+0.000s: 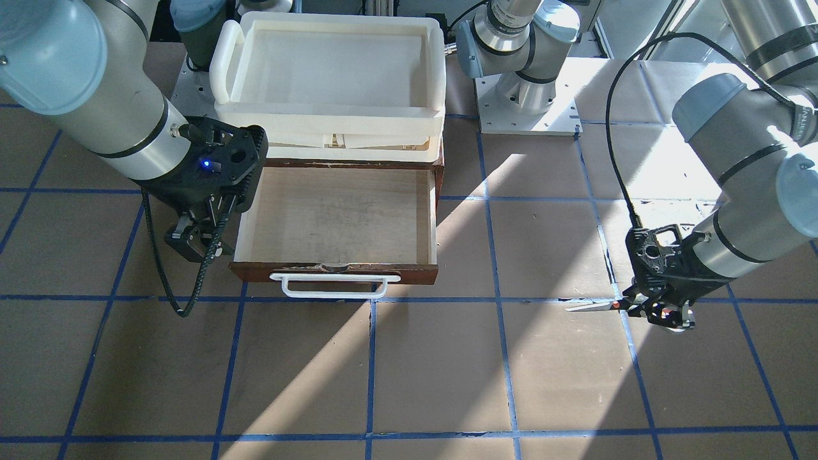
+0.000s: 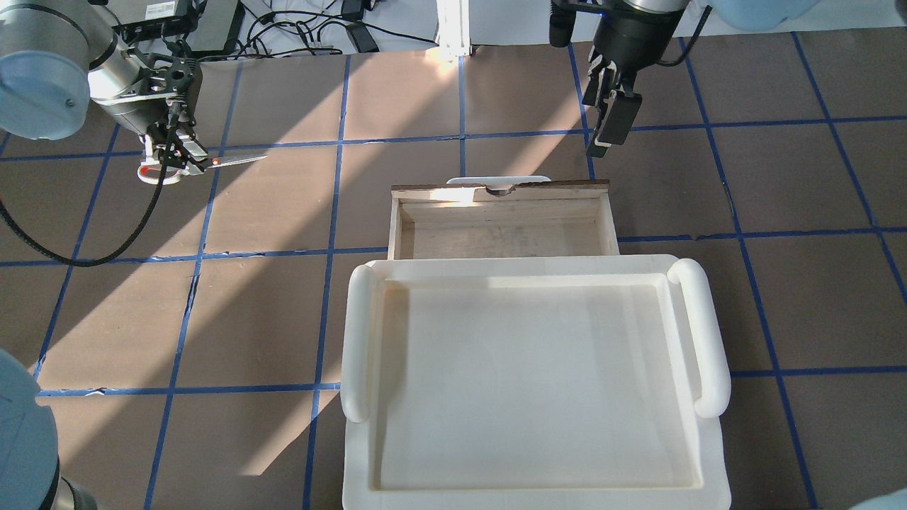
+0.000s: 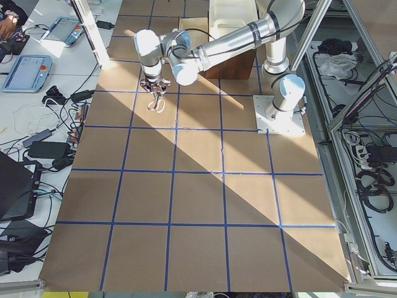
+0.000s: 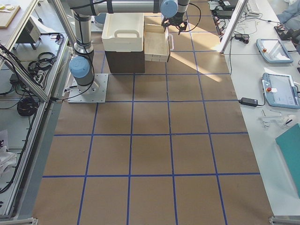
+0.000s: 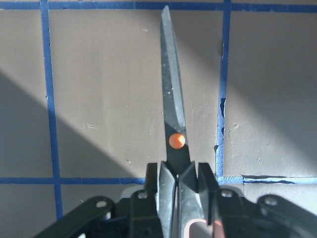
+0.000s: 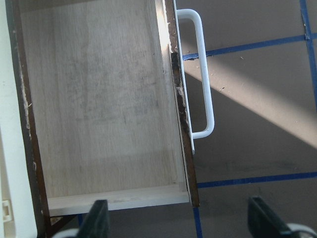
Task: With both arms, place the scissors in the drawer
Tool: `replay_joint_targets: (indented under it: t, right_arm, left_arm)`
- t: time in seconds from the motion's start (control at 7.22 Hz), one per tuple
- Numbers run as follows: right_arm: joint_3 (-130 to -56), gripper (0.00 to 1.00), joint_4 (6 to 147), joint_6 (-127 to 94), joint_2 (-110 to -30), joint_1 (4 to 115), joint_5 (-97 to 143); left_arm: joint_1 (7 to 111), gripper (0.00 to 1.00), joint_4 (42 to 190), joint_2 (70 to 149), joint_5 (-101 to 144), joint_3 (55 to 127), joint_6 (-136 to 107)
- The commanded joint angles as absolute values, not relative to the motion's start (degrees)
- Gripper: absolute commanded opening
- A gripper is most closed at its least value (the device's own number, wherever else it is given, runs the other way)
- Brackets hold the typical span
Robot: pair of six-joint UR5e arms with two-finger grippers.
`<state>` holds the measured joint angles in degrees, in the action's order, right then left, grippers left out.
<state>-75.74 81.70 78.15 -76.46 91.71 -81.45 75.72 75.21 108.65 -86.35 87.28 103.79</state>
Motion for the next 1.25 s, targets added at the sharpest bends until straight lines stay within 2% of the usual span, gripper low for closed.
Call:
replay_joint_targets:
  t: [0.0,0.69,1.11]
  right_arm:
    - [-76.64,1.00,79.45,64.77,-79.27,90.44,-85.14]
    - [-77.52,1.00,82.15,34.50,-81.83,90.70,-85.78]
    - [-77.70,1.00,83.14,22.34,-82.44,90.44,-87.71]
  left_arm:
    - [82.49,0.00,77.42,105.31,-86.14,87.28,98.04]
    - [102.27,0.00,79.28,101.33,-85.52,87.98,77.04]
    - [107.83,0.00,79.01,102.57,-85.26,89.11,71.82]
